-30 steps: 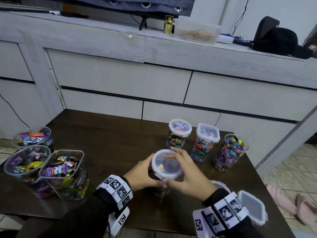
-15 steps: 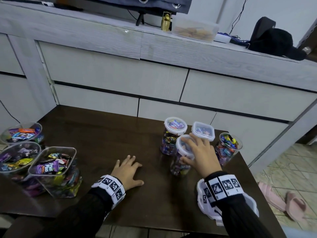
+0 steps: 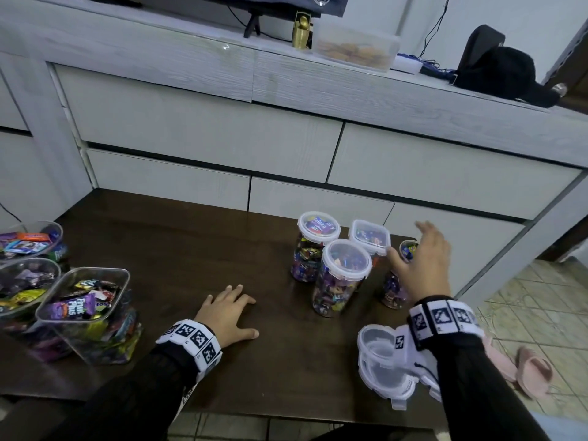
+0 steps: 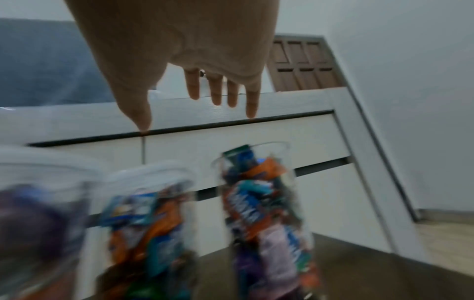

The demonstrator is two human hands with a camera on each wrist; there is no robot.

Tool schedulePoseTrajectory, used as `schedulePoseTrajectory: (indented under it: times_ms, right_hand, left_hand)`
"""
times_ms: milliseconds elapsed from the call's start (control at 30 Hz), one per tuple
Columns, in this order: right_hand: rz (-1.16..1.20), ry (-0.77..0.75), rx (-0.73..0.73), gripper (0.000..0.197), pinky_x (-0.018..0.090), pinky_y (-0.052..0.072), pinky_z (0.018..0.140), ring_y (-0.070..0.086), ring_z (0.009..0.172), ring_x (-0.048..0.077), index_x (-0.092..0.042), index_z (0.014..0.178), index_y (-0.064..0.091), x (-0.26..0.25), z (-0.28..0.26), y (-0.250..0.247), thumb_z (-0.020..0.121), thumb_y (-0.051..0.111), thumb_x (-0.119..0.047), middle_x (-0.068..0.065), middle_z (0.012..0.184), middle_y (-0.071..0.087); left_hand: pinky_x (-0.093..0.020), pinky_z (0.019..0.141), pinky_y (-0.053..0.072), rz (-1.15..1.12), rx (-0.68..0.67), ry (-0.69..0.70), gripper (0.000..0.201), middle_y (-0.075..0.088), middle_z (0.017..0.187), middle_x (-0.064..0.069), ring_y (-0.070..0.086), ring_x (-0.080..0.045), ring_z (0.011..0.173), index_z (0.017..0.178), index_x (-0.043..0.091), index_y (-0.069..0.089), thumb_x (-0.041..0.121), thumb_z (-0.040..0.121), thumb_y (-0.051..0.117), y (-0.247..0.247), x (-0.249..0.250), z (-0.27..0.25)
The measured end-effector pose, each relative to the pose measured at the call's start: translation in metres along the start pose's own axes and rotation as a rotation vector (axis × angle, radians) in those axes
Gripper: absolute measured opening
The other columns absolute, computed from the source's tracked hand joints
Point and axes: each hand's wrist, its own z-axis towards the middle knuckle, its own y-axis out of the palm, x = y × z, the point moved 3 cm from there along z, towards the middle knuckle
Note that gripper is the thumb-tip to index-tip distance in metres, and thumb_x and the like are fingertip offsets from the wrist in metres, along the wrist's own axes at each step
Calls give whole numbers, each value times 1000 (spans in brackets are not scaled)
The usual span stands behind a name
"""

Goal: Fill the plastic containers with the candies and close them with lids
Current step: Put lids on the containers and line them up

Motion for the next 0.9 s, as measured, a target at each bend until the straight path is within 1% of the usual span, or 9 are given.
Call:
schedulePoseTrajectory:
  times_ms: [67,133,233,300,433,567,700,767,900]
  right_hand:
    - [-113,163,-103,89,48,27,111,24,138,35,-6,144,27,26,13,3,77,74,-41,18,150,27]
    - [-112,283,-215,103,49,27,110,20,140,36,-6,147,19,45,22,11,72,79,-42,18,153,21]
    - [-45,348,-318,107,48,29,109,29,136,39,-4,148,16,60,29,26,71,81,-39,22,149,27]
    - [29,377,-302,103,45,35,105,38,130,39,-3,146,20,65,29,32,70,82,-35,24,143,33]
    - [146,401,-197,106,44,40,102,43,126,37,-4,144,20,70,22,25,64,88,-25,25,140,38]
    - [208,318,-147,108,46,45,98,53,117,34,-10,142,19,63,12,-6,61,89,-28,24,130,51]
    - [283,162,-108,104,39,50,86,58,102,25,-20,139,23,37,2,-50,59,88,-33,15,122,55]
    - [316,69,-131,101,31,51,79,57,96,18,-26,136,25,16,-6,-70,57,86,-40,8,119,54]
    - [410,-97,-265,100,6,45,63,57,87,-3,-35,128,28,-37,-33,-89,45,75,-66,-14,106,51]
  left_hand:
    - [-47,121,11,-3,0,1,74,4,164,4,2,-18,151,146,38,28,64,84,59,0,1,-1]
    - [-47,121,10,-5,-6,0,74,4,164,4,1,-18,151,146,38,28,63,84,59,-1,1,-1]
    - [-47,121,10,-1,-20,-4,74,3,164,4,1,-18,151,146,38,27,63,84,59,-2,2,-2]
    - [-47,122,10,5,-22,-4,74,3,164,4,0,-19,151,147,38,27,63,85,59,-2,2,-2]
    - [-48,122,9,8,-30,-6,74,2,164,3,0,-19,151,147,37,27,62,85,59,-2,2,-2]
    - [-49,121,10,3,-27,-5,75,3,164,2,0,-19,151,147,37,27,63,85,59,0,1,0]
    - [-49,121,9,-16,-26,3,74,3,164,3,0,-19,151,146,37,28,62,84,60,2,-1,2]
    - [-48,121,9,-32,-26,5,72,4,164,2,1,-19,151,146,37,29,61,85,60,1,-1,3]
    - [-47,120,16,-153,38,18,60,16,162,4,14,-17,150,143,34,37,52,90,59,-6,-4,1]
